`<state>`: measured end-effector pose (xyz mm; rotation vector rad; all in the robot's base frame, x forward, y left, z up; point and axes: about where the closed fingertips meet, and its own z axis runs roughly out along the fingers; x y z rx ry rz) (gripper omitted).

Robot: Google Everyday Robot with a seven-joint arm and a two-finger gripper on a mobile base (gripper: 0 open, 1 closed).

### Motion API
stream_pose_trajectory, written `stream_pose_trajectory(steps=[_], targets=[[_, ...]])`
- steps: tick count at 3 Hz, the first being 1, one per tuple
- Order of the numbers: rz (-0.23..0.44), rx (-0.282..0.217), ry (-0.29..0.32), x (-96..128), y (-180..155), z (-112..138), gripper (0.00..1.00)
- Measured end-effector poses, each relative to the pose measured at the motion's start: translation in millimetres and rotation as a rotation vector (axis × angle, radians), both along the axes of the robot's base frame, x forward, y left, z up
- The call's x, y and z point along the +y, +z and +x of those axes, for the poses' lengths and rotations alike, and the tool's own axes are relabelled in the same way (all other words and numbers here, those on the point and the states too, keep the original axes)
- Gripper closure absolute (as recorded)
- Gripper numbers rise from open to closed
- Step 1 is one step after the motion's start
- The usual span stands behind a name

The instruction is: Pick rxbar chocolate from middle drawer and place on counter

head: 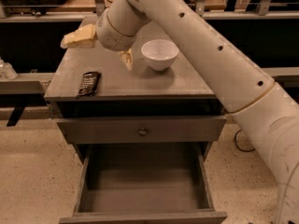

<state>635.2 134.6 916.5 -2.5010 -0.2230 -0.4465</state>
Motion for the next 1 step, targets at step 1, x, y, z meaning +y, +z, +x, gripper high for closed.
stream_pose_trajectory(steps=[1], targets=[[0.004, -0.007, -0.013, -5.4, 4.2, 0.4, 0.0]])
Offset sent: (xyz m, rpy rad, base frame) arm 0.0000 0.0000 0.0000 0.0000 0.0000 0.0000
